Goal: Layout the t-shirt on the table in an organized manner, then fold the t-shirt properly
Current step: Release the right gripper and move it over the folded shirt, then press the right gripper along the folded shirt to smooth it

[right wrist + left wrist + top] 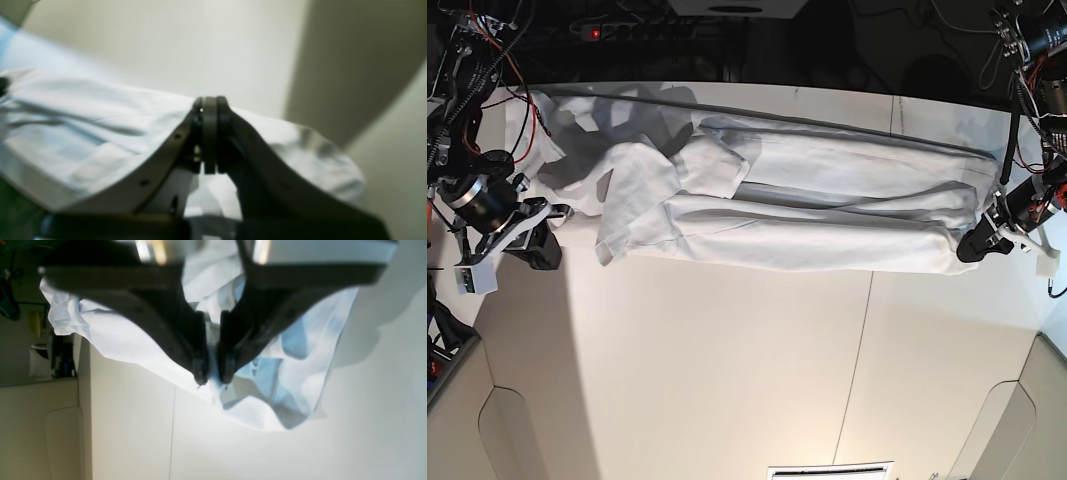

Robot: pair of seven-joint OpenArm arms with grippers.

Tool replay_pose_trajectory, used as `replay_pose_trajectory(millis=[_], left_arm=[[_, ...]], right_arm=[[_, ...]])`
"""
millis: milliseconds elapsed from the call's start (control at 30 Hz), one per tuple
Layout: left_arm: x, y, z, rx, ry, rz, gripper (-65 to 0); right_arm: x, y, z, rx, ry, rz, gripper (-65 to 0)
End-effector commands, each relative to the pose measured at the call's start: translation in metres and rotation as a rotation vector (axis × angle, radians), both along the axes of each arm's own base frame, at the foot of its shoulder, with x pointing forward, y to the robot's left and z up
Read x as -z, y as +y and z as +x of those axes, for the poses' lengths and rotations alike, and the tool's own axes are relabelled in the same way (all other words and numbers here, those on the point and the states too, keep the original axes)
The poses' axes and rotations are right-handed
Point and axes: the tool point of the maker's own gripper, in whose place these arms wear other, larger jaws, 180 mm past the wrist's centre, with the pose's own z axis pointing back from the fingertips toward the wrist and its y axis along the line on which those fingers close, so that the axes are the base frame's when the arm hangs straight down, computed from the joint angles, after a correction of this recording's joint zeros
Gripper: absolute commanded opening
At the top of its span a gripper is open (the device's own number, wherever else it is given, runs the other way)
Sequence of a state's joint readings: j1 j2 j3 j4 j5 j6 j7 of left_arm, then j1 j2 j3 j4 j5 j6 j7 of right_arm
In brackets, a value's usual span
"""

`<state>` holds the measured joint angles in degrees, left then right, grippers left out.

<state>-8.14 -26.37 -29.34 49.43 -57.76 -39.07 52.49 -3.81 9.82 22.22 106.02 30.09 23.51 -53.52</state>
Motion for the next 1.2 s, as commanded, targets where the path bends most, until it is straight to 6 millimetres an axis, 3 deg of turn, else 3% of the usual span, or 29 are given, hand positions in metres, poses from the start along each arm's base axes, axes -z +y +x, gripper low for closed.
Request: replay_pose_trajectory(millis=[0,133,300,500,800,967,1167], left_arm=[[-0.02,0.011,0.012,-0.01,-0.067,0.018,-55.5],[-0.02,0.011,0.012,-0.011,-0.068,0.018,-55.5],[-0.02,0.012,0.012,-0.012,-0.069,0.019,-55.5],[-0.02,0.012,0.012,-0.011,-0.068,0.02,-55.5],[-0.02,0.011,0.012,-0.012,-0.07,0.018,-55.5],[-0.021,0.012,0.012,-0.012,-0.07,0.018,-55.5],[-0.03,0.017,0.019,-0.055,-0.122,0.006,-55.6]], right_arm=[[-0.004,-0.007,0.006,0.027,-0.024,-0.011,-65.0],[0.03,-0.015,0.007,0.098,0.062,0.013,-65.0],[0.061,0.016,0.019,0.118,0.14,0.172,-65.0],[0.053,0.092,0.026,-0.044,0.129,0.33,-65.0],[0.058,0.205,-0.016,-0.426,0.246,0.296,-65.0],[0.052,0.245,-0.032,-0.538,0.246,0.306,-65.0],[0.031,0.274,-0.033,-0.596,0.183,0.369,-65.0]])
